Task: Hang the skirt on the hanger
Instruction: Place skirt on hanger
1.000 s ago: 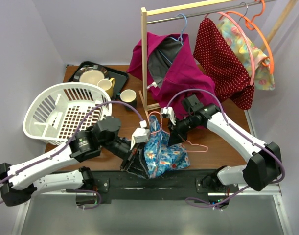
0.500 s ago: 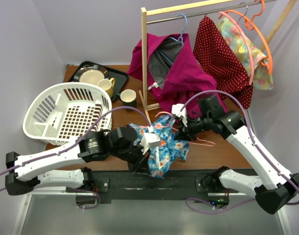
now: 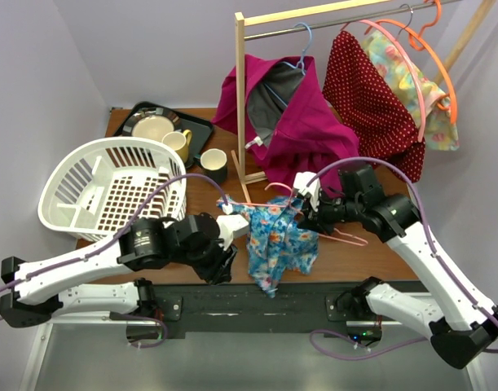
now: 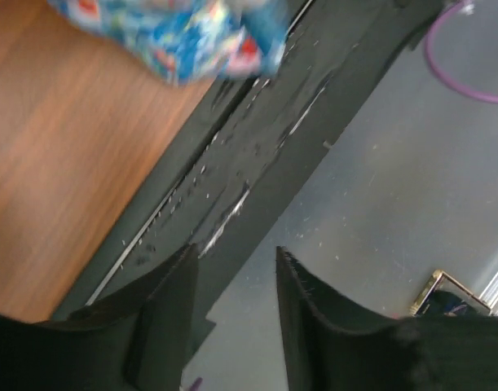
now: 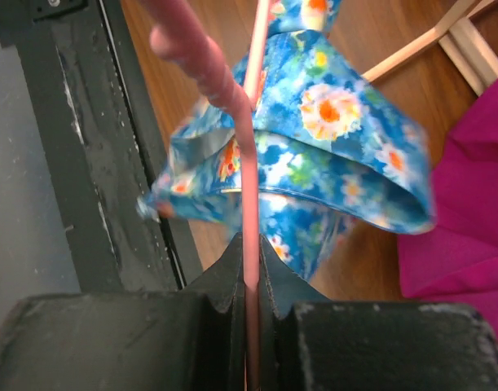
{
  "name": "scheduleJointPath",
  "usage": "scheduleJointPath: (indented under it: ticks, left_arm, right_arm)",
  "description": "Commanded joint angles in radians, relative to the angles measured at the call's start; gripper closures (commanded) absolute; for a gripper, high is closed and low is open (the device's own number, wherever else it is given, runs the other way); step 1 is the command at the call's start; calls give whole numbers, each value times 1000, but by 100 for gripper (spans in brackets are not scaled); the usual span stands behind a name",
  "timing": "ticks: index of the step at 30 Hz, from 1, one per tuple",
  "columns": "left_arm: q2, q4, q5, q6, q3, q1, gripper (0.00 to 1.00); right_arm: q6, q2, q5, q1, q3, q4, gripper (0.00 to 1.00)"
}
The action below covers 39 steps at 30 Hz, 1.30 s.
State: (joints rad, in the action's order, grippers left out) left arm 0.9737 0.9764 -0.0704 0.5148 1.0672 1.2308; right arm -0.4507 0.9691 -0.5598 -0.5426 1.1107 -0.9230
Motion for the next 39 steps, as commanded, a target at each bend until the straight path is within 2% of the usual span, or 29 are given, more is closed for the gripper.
scheduleJointPath:
  ticks: [1,2,4,5,7,8,10,11,12,14,15,19,24,32,39]
  left_arm:
    - [-39,-7,14,64,0,1,49]
    - [-55,-84,5,64,8,1,42]
    - [-91,-187,-8,64,5,3,38]
    - [-98,-317,-12,65,-9,4,33]
    - [-74,-436,10,61,-45,25,31]
    - [-55,-531,33,51,-52,42,29]
    - [26,-599,189,10,-33,123,28]
    - [54,-613,258,-5,-24,157,28]
    - [81,-623,396,-33,-16,218,27]
    - [161,-643,525,-45,3,262,25]
    - [187,-654,634,-55,4,288,25]
    - [319,-651,811,-49,22,302,22]
    - [385,-555,1001,14,59,305,22]
    - [422,-556,1049,5,53,306,20]
    - [448,-608,1020,-12,25,291,21]
  right_arm:
    - [53,5,-8,1,22,84,100]
    - [58,6,-12,0,17,88,100]
    - [73,11,-15,1,8,98,100]
    - [81,13,-20,0,8,99,100]
    - [116,22,-25,1,18,113,100]
    - [131,32,-22,1,23,116,100]
    - [179,40,-12,1,40,122,100]
    - [193,46,-6,1,46,124,100]
    - [217,49,-2,0,52,119,100]
    - [237,54,5,1,63,112,100]
    - [254,54,5,0,64,108,100]
    - [291,45,0,1,58,116,100]
    - [305,45,-18,1,58,116,100]
    - [317,52,-49,13,67,118,100]
    - [322,60,-72,24,84,104,100]
